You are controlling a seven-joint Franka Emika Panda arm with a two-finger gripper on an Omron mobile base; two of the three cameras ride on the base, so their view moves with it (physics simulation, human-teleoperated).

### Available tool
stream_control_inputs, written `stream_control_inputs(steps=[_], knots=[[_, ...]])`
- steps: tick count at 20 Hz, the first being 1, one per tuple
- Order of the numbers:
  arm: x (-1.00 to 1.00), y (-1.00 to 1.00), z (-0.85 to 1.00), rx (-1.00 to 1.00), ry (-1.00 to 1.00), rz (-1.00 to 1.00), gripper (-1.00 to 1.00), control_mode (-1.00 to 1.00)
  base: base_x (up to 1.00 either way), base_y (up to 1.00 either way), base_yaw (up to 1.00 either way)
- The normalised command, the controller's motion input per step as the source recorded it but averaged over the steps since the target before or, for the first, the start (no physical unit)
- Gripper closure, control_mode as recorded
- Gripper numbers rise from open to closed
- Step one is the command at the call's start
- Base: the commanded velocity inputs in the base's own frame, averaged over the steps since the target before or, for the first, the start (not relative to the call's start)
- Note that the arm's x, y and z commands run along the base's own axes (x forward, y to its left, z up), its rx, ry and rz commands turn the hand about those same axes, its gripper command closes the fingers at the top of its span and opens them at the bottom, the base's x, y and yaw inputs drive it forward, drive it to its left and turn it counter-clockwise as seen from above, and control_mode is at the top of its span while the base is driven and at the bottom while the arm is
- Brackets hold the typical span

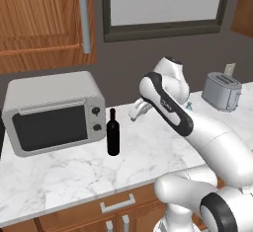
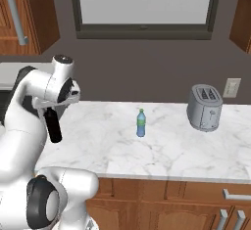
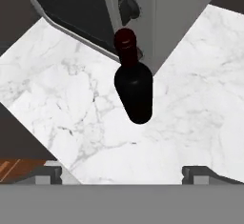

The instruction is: Place the drinks on the dining counter in a tight cluster.

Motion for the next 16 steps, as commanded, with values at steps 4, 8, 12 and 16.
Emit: stream_control_inputs(steps=[4,8,12,16], knots=[[0.00,0.08,0.00,0.26,-0.11,0.23,-1.00,-1.00,0.00,0.00,0.00],[0.01,0.09,-0.09,0.20,-0.12,0.26,-1.00,-1.00,0.00,0.00,0.00],[0.05,0.08,-0.20,0.13,-0.14,0.27,-1.00,-1.00,0.00,0.00,0.00],[0.13,0.00,-0.11,0.07,-0.11,0.19,-1.00,-1.00,0.00,0.00,0.00]])
